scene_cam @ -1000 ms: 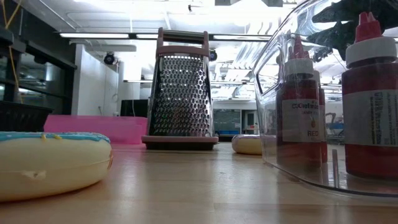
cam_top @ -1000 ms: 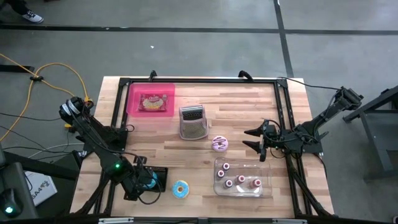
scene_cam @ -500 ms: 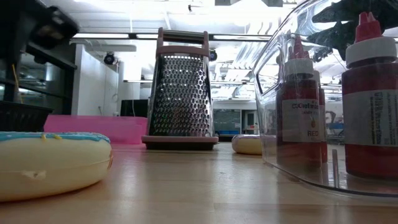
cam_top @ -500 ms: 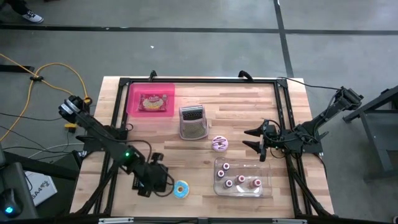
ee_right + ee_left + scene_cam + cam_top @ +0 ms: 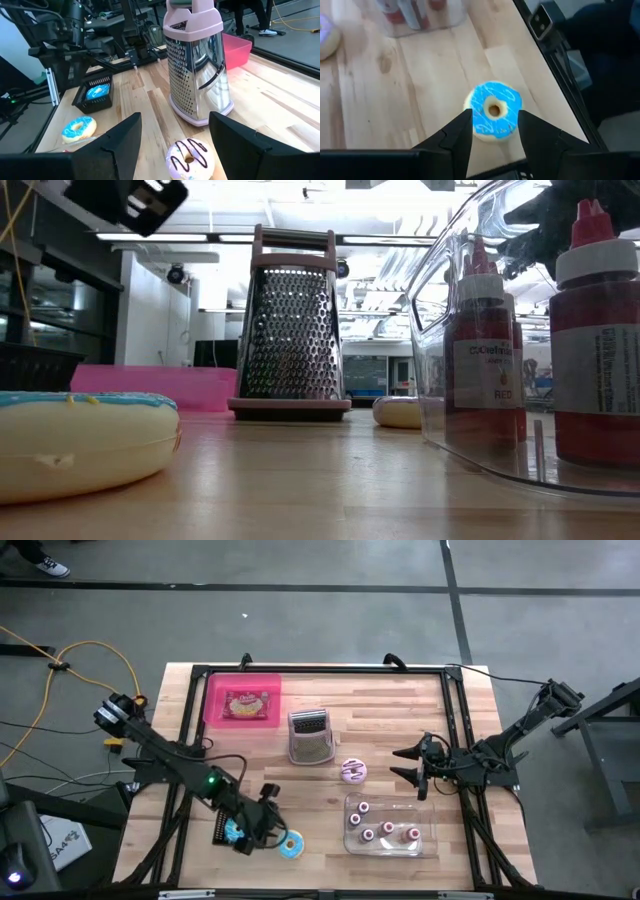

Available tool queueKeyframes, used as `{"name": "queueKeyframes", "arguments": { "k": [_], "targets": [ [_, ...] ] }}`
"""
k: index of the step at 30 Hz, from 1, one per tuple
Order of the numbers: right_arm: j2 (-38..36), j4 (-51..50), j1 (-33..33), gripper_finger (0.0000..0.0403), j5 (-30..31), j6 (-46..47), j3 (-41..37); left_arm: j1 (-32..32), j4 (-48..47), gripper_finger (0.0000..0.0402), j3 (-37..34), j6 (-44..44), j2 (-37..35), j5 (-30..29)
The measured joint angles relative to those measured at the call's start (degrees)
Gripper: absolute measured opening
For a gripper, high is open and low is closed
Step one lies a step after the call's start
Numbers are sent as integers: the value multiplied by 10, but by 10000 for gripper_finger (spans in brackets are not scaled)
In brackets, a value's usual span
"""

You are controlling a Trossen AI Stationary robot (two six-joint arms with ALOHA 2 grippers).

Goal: Pick & Place Food Item
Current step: Put the blue donut into the black bin

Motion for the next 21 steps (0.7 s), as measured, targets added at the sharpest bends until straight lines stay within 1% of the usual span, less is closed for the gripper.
{"name": "queueKeyframes", "arguments": {
  "k": [3,6,9,14,17,21],
  "targets": [
    [0,-6,0,220,0,0,0,11,22,152,1,12,5,0],
    [0,-14,0,220,0,0,0,15,30,152,21,33,17,-1],
    [0,-23,0,220,0,0,0,17,33,152,56,47,38,-1],
    [0,-30,0,220,0,0,0,15,33,152,123,65,93,0],
    [0,-31,0,220,-1,0,0,10,31,152,150,52,122,-1],
    [0,-32,0,220,-17,0,0,-2,16,152,155,-2,149,0]
  ]
}}
